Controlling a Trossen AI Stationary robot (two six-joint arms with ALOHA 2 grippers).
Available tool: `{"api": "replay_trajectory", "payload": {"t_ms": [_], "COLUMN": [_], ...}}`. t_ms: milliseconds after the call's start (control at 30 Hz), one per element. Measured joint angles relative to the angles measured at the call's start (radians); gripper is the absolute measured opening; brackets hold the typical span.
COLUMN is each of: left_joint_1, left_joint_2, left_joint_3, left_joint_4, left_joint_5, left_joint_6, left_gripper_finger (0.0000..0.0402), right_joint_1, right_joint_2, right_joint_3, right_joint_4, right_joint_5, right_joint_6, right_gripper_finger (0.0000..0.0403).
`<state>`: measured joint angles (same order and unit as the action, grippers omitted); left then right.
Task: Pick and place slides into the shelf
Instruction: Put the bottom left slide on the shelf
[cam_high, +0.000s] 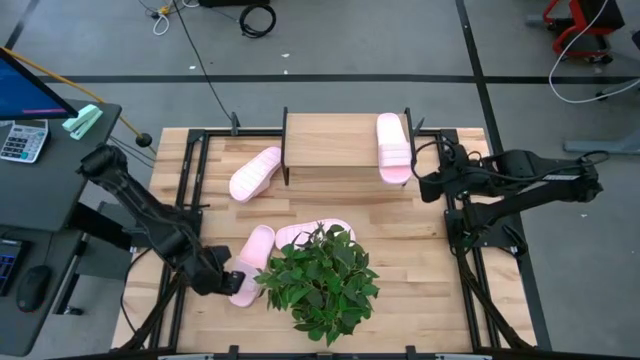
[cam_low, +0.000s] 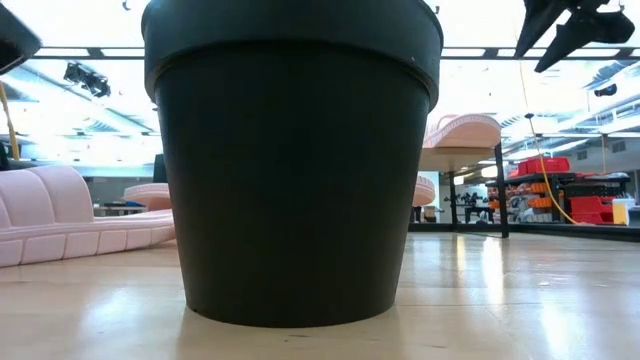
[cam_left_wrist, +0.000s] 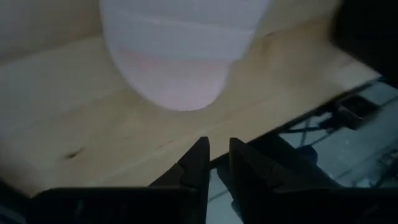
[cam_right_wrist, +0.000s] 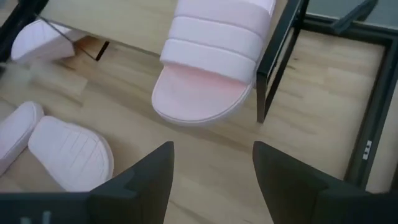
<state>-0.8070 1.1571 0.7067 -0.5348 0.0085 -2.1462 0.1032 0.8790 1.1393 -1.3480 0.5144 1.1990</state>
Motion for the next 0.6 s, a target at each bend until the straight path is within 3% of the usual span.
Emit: {"api": "replay_trajectory", "payload": {"t_ms": [300,500,600], "left_joint_1": [-0.04,-0.039,-0.039], "left_joint_2": [0.105,0.114,0.114], "left_joint_3": [0.0,0.0,0.0], "left_joint_4": [0.182,0.202,0.203], "left_joint_5": [0.051,0.053,0.113], "left_joint_6": [-0.088,-0.102,-0.107], "left_gripper_finger": [0.0096,0.0102,0.0098], "right_joint_1": [0.05,0.072,0.072], "right_joint_2": [-0.059,-0.059,-0.058], "right_joint_3": [0.0,-0.001,-0.011], "right_joint_4": [-0.022,-0.024,-0.024], "right_joint_5": [-0.015,-0.013,-0.006], "right_joint_6": [-0.015,-0.015,-0.014], "right_gripper_finger": [0.0224,0.0224,0.0224]}}
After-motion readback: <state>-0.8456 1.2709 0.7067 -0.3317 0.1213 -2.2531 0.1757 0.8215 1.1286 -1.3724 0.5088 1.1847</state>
